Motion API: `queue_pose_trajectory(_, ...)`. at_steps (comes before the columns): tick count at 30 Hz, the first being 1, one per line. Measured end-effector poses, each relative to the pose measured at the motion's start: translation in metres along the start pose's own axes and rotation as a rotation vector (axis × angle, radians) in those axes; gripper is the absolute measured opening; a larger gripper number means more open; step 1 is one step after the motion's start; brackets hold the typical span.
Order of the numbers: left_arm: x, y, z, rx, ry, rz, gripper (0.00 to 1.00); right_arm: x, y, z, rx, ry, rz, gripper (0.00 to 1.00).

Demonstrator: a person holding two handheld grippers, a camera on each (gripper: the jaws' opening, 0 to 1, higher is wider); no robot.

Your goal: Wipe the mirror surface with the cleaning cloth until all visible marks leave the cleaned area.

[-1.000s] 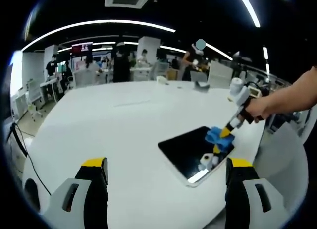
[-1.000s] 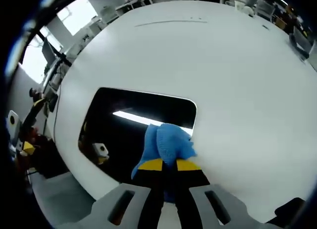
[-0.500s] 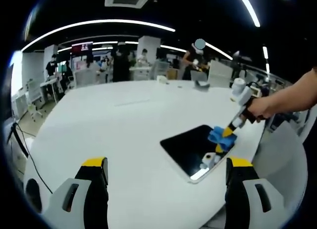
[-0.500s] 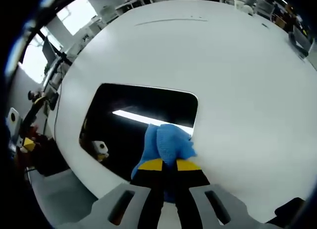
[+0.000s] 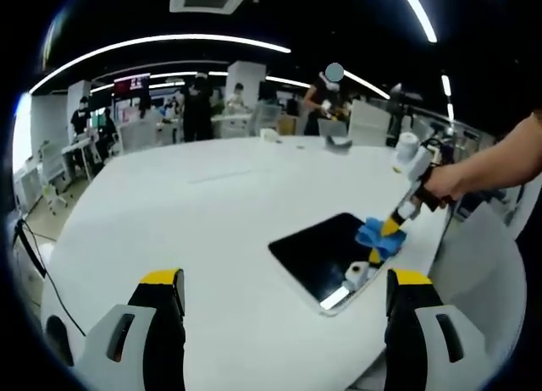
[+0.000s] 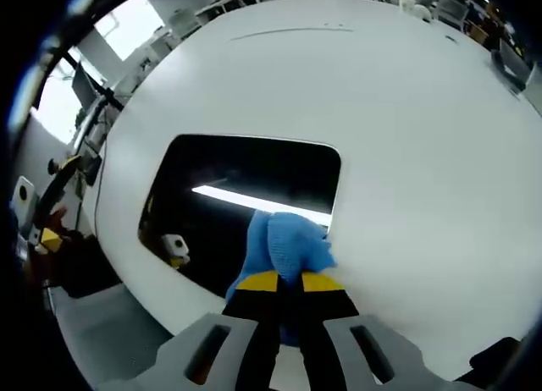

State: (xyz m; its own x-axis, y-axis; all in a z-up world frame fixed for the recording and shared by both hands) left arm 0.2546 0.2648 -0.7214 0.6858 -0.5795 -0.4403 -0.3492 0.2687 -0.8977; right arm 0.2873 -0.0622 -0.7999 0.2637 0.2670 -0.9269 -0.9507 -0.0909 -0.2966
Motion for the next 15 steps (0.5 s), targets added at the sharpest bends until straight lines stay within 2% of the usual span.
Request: queue_pose_trajectory(15,-0.004,0.003,-0.001,-0.008,-0.012,-0.006,0.99,-0.004,0.014,0.001,0.025,-0.014,-0.006,0.02)
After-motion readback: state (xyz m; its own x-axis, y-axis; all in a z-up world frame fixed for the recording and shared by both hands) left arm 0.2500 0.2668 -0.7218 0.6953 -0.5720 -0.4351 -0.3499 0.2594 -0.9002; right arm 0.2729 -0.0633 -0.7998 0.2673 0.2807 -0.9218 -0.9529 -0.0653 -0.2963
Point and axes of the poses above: the point that each gripper's makers call its tool centre point, and the gripper's own axes: x roughly forward along the fingers, z roughly to its left, y roughly out of its underside, the point moved 6 cm from there along -x, roughly backward along the fingers, and after that the axes turned 6 degrees about x, right-handed, at the moved point
